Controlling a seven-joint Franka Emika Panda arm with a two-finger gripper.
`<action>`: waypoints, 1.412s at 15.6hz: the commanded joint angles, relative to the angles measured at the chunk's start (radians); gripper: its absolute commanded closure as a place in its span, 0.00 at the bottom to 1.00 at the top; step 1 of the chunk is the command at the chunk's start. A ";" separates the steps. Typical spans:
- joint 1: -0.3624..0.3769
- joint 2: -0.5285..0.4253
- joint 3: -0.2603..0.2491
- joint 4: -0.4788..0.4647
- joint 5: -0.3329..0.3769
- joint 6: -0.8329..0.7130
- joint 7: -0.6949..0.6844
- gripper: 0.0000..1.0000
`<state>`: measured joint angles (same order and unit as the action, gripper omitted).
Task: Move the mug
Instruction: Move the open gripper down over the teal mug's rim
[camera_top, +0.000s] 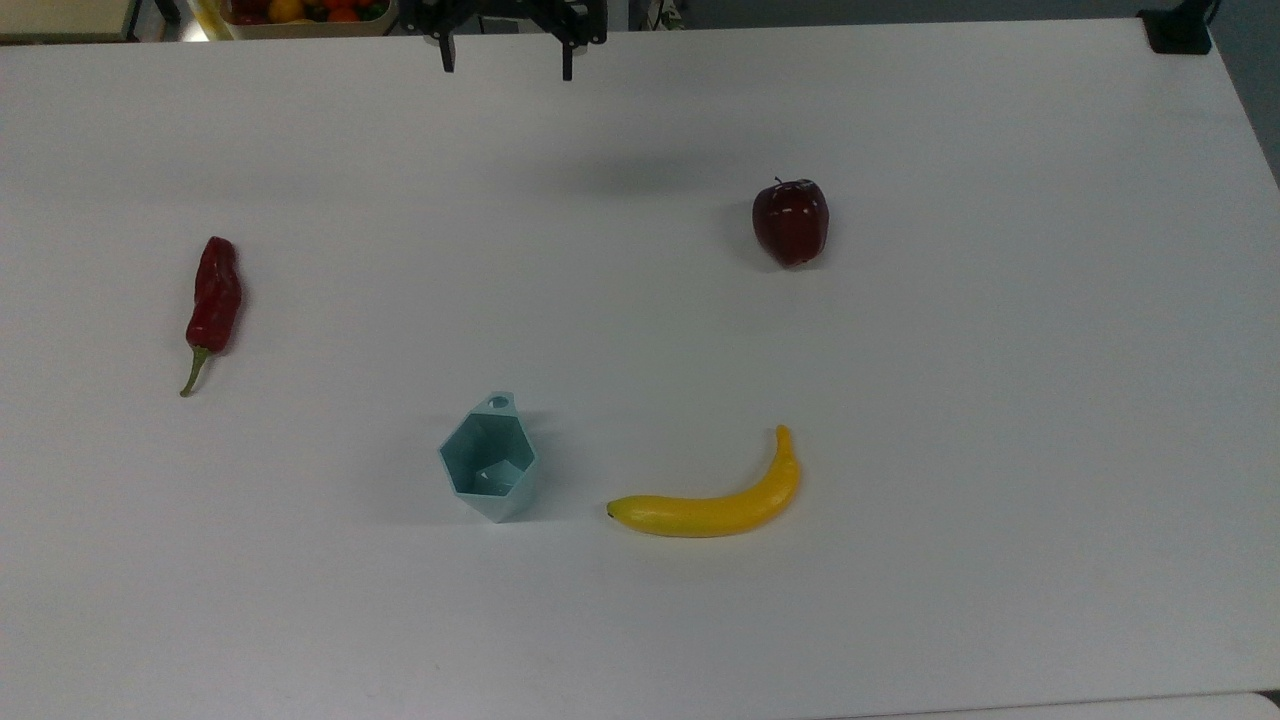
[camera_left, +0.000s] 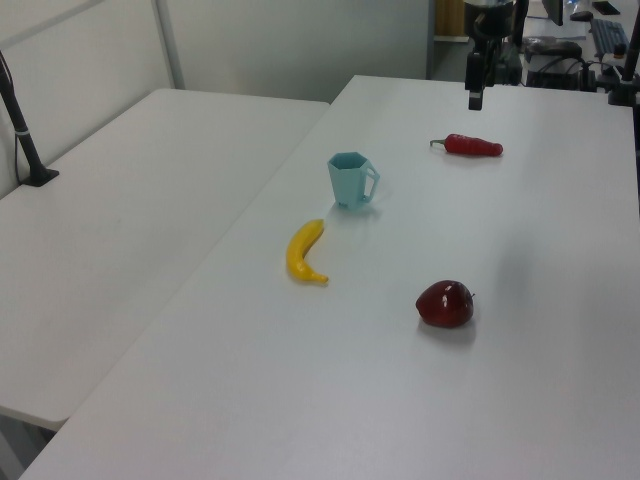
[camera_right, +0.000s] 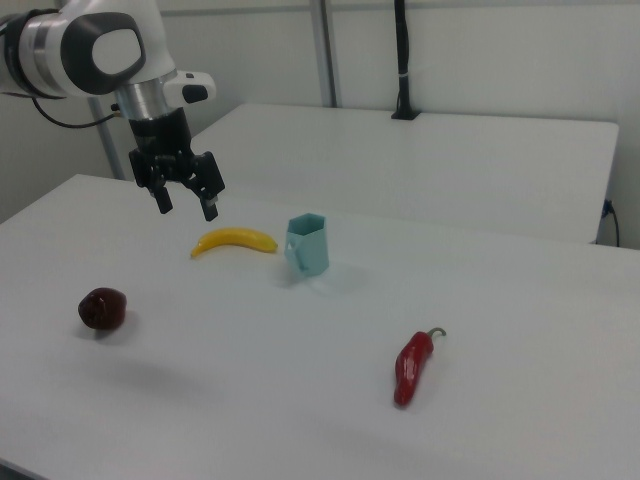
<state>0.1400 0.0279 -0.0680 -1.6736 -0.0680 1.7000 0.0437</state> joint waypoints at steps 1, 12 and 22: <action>-0.011 0.023 -0.007 0.017 0.005 0.056 -0.010 0.00; -0.028 0.314 -0.009 0.138 0.007 0.414 0.007 0.00; -0.033 0.503 -0.009 0.161 0.008 0.668 0.106 0.00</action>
<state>0.1019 0.5092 -0.0686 -1.5366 -0.0654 2.3632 0.0800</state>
